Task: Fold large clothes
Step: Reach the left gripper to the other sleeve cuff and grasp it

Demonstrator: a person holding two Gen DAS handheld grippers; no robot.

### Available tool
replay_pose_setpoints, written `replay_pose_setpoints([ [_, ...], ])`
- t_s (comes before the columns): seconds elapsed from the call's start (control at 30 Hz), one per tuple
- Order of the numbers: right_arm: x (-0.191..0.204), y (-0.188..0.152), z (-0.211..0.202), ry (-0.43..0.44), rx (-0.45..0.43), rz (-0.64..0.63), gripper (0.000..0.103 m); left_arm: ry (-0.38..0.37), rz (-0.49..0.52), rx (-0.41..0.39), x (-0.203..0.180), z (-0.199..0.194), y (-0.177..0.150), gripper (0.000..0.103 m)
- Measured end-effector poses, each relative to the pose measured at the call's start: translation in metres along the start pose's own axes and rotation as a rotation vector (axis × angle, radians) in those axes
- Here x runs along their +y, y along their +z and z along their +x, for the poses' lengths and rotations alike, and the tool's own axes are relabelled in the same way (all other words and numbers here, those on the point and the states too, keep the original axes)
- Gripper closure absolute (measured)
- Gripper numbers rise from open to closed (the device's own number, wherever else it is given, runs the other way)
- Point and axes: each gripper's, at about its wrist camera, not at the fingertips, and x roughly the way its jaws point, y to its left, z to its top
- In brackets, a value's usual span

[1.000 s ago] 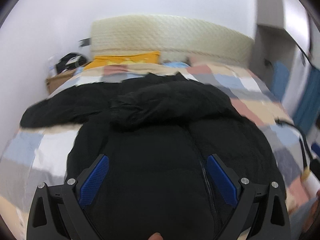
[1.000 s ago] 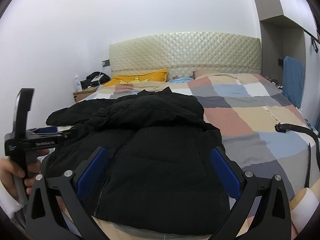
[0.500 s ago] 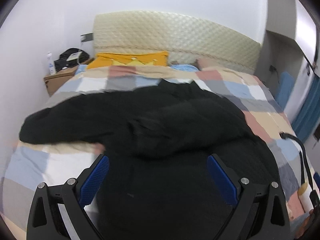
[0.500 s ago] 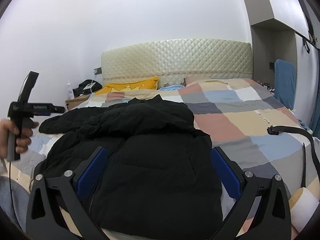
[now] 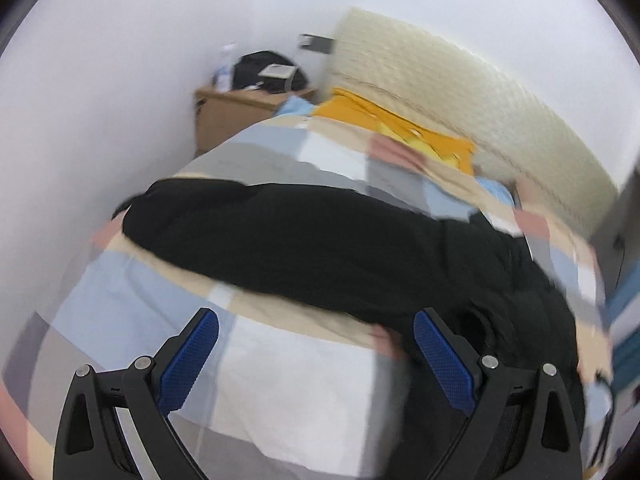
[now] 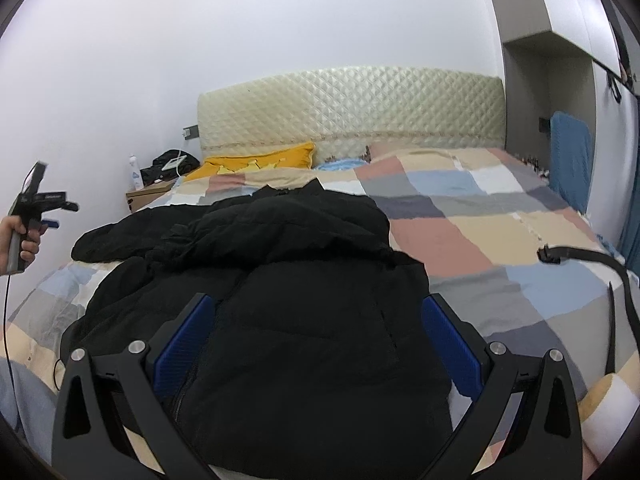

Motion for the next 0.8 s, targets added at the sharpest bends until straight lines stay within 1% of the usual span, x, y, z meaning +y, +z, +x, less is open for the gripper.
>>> replay_pose_setpoints([
  [0.1,0.001,0.001,0.010,-0.022,0.030,0.023,0.000,0.013,-0.050,0.016,0.041,0.017,0.008,0.003],
  [0.13,0.002,0.001,0.012,-0.032,0.038,0.026,0.000,0.027,-0.062,0.023,0.058,0.025,0.009,0.003],
  [0.2,0.008,0.003,0.018,-0.064,0.057,0.016,0.000,0.037,-0.073,0.021,0.077,0.035,0.007,0.003],
  [0.27,0.015,0.004,0.021,-0.091,0.063,-0.005,0.000,0.008,-0.111,0.014,0.105,0.046,0.004,0.003],
  [0.37,0.029,0.009,0.029,-0.126,0.070,-0.039,0.000,-0.031,-0.189,0.030,0.141,0.073,0.000,0.003],
  [0.5,0.042,0.018,0.040,-0.132,0.086,-0.037,0.000,-0.083,-0.290,0.058,0.185,0.112,-0.005,0.004],
  [0.63,0.055,0.023,0.053,-0.145,0.107,-0.040,0.000,-0.122,-0.354,0.064,0.214,0.148,-0.002,0.005],
  [0.7,0.060,0.023,0.059,-0.149,0.123,-0.036,0.000,-0.154,-0.365,0.055,0.222,0.163,0.004,0.005],
  [0.8,0.063,0.025,0.068,-0.147,0.138,-0.011,0.000,-0.172,-0.372,-0.003,0.228,0.180,0.018,0.006],
])
